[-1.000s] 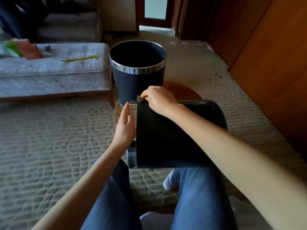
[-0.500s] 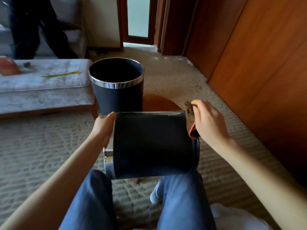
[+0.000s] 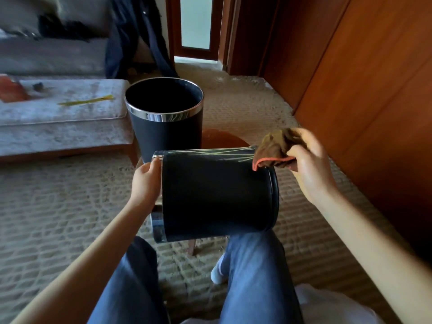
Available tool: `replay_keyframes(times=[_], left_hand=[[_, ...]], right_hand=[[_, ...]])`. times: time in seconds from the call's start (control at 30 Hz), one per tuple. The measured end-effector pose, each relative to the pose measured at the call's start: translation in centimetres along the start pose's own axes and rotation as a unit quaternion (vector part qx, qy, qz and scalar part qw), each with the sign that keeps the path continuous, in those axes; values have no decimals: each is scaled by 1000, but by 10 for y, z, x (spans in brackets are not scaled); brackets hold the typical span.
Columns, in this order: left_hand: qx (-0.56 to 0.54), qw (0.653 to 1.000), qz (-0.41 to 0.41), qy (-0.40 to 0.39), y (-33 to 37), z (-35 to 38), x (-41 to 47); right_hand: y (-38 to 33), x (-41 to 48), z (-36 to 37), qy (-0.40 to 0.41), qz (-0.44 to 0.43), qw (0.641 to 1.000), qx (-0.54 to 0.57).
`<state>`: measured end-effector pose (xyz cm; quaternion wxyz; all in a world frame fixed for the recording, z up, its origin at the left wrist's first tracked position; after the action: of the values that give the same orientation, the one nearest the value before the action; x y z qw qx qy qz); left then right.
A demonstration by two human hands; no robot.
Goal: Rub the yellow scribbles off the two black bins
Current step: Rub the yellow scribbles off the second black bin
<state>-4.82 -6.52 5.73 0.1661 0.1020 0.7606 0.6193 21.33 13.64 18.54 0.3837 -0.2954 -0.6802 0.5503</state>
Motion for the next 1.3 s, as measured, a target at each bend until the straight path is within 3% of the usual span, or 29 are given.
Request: replay_keyframes(times=[0.1,0.17,0.27,0.37,0.53,0.67,0.73,0.87,1.0,1.17,1.3], left_hand=[[9,1000,3,-4,-1,0,1],[8,1000,6,-6,-2,0,2],[1,1000,4,-6,-3,-1,3],[-7,1000,8,-5,-3,1,0],[9,999,34,-4,-2,0,-3],[10,999,40,-7,-3,-1,-6],[17,999,47,-3,-2,0,-9],[29,998,46,-2,-4,-1,-9],[47,998,35,-16,-7,-2,-5],[29,999,11,-33,1,1,1],[19,999,-2,-31,-2,0,3]], right_hand=[[-1,-1,0,60,57,985,151],[-4,-1,-3,100,51,979,169],[-14,-7,-8,139,-55,987,51],[-24,-17,-1,107,-182,972,-103],[20,-21,34,4,-170,961,-220],[56,-22,38,-37,-263,881,-392],[64,-23,33,-33,-274,860,-430],[63,-24,23,-17,-219,860,-461],[62,-37,17,-13,-237,848,-474],[69,-35,10,-27,-104,904,-414],[28,-26,0,72,-236,886,-393]])
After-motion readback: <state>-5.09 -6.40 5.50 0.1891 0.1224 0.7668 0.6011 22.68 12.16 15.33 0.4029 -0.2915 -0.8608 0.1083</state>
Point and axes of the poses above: each hand's wrist, its own x-axis towards the middle knuckle, its own z-axis out of the palm, y = z × x, the point moved 4 cm from there along x, towards the middle knuckle, and after that the axes turned 3 degrees about x, right-handed, at the moved point
